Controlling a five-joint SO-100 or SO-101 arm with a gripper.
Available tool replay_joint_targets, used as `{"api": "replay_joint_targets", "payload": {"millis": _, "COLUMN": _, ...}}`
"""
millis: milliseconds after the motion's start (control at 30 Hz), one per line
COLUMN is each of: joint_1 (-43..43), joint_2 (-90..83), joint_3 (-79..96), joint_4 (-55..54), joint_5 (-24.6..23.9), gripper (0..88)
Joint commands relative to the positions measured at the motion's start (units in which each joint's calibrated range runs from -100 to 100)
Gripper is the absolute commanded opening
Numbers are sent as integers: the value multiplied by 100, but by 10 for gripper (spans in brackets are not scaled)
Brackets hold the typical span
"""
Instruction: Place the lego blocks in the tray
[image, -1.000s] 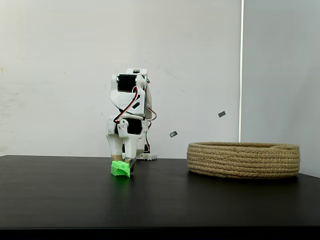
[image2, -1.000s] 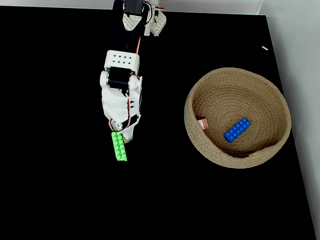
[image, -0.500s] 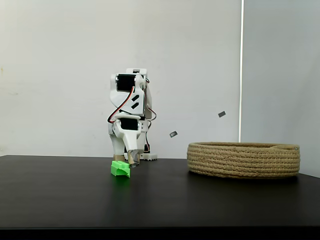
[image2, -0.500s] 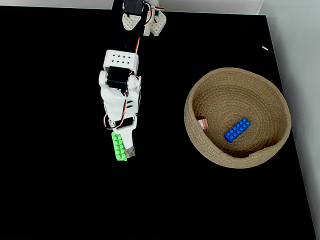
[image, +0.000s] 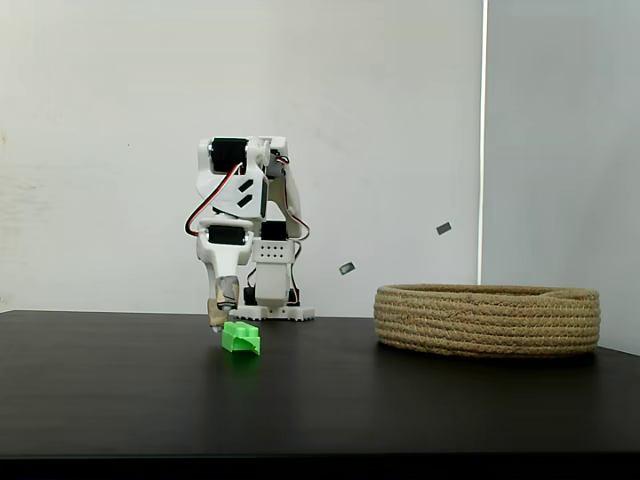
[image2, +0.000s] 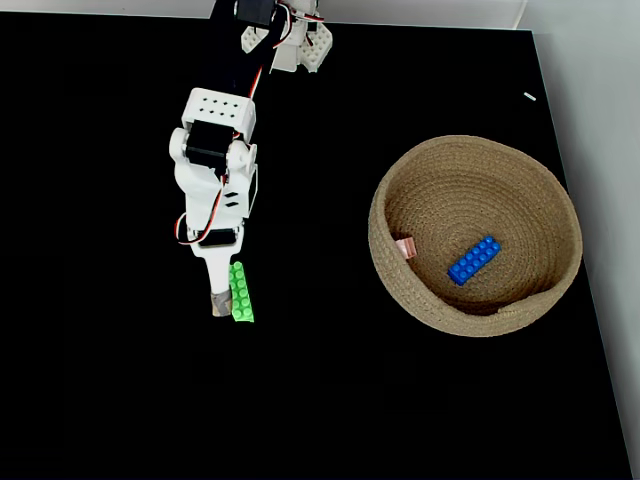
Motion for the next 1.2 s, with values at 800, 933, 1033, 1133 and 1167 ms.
{"api": "replay_joint_targets", "payload": {"millis": 800, "joint_1": -61, "joint_2": -1291, "joint_3": -286, "joint_4": 357, "joint_5": -2789, "gripper": 515}}
{"api": "replay_joint_targets", "payload": {"millis": 933, "joint_1": -61, "joint_2": -1093, "joint_3": -441, "joint_4": 274, "joint_5": -3160, "gripper": 518}}
{"api": "replay_joint_targets", "payload": {"millis": 1033, "joint_1": -135, "joint_2": -1050, "joint_3": -468, "joint_4": 266, "joint_5": -3414, "gripper": 514}}
{"api": "replay_joint_targets", "payload": {"millis": 1133, "joint_1": -259, "joint_2": -1016, "joint_3": -477, "joint_4": 249, "joint_5": -3604, "gripper": 509}}
{"api": "replay_joint_targets", "payload": {"millis": 1167, "joint_1": -333, "joint_2": -1016, "joint_3": -477, "joint_4": 249, "joint_5": -3658, "gripper": 507}}
